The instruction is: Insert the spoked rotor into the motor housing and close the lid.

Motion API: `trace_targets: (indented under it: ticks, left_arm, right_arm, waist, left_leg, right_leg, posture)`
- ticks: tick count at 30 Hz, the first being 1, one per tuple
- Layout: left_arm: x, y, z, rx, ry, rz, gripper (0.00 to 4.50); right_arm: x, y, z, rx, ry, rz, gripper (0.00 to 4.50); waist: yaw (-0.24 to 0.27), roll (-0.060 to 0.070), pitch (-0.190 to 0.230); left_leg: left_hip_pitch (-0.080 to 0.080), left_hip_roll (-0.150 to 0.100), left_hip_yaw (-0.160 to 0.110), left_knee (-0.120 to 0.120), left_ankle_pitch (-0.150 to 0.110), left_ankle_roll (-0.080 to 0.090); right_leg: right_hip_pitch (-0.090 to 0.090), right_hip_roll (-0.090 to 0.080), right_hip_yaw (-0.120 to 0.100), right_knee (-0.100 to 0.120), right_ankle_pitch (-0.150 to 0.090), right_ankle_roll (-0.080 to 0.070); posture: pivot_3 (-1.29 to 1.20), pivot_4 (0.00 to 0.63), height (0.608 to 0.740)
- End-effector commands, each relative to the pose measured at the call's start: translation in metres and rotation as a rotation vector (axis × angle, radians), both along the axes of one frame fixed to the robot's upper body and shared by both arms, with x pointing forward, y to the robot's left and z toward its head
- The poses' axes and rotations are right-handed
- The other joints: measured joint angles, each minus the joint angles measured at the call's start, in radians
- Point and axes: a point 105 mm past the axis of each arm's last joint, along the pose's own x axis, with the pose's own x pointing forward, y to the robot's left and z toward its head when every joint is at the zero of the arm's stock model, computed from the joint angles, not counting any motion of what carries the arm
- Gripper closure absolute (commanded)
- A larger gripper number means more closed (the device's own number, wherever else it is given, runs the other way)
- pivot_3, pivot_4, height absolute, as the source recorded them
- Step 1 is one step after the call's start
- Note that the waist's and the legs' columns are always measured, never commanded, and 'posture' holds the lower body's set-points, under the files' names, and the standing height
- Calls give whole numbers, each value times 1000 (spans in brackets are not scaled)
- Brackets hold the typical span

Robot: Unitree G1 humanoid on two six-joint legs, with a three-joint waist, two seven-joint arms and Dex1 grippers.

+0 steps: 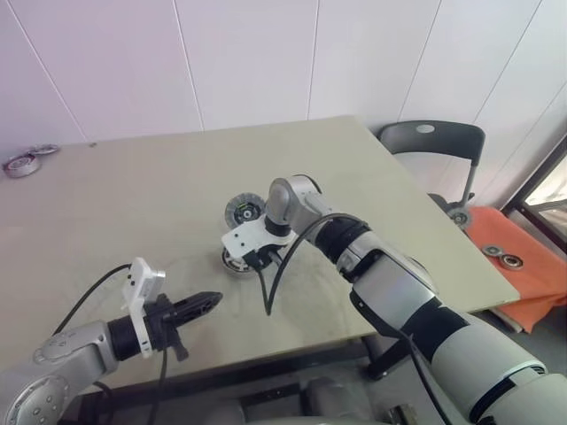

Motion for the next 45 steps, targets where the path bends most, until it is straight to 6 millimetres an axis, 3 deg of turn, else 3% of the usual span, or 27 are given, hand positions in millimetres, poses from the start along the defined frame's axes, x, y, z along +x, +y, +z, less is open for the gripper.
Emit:
trace_targets:
  ticks: [1,3,8,14,20,24,27,37,45]
  left_arm:
    - [1,-1,6,2,-37,-5,4500]
    - [1,-2,6,1,-37,-5,4500]
    - [1,-2,6,0,-37,-4,4500]
    - [3,3,9,34,-54,-5,4500]
    - [6,41,26,202,-209,32,4500]
    - [2,56,40,264,-281,35,4500]
    - [-5,66,39,292,-270,37,4500]
    - [-15,63,37,290,-264,5,4500]
    - [-14,48,32,248,-259,-5,4500]
  right_arm:
    - [0,7,-6,36,-59,31,4403]
    - [1,8,-6,47,-70,29,4403]
    - [0,9,-5,33,-66,41,2786]
    - [-4,14,14,75,-73,121,2786]
    - [-10,-10,34,116,-79,284,2786]
    - [-12,-20,38,141,-97,331,2786]
    - [-12,-25,34,145,-126,380,2786]
    - [-10,-1,25,288,-376,594,2786]
    - [8,-10,17,185,-434,578,2786]
  waist:
    - [-2,-1,0]
    - [-5,-1,0]
    - [-26,0,0]
    - [-25,0,0]
    - [-17,0,1]
    - [-17,0,1]
    - [-23,1,1]
    - [-21,1,1]
    - [-20,1,1]
  left_leg:
    - [1,0,0,0,0,0]
    - [4,0,0,-1,0,0]
    - [10,0,0,-1,0,0]
    - [11,0,1,-1,0,0]
    - [-8,0,1,-2,0,0]
    - [-10,0,1,-5,0,0]
    - [-9,0,1,-6,0,0]
    - [-7,0,1,-3,0,0]
    - [-7,0,1,-4,0,0]
  right_leg:
    - [1,0,0,0,0,0]
    - [2,0,0,0,0,0]
    - [8,0,1,0,0,0]
    - [7,0,1,0,0,0]
    - [-9,-1,0,-1,2,3]
    - [-10,-2,-1,-6,4,-1]
    - [-10,-2,-1,-7,4,-1]
    - [-7,-2,0,-6,0,-1]
    - [-7,-2,0,-6,3,-4]
  posture:
    - [0,0,740]
    - [0,0,740]
    - [0,0,740]
    - [0,0,740]
    - [0,0,740]
    - [0,0,740]
    - [0,0,740]
    - [0,0,740]
    - [0,0,740]
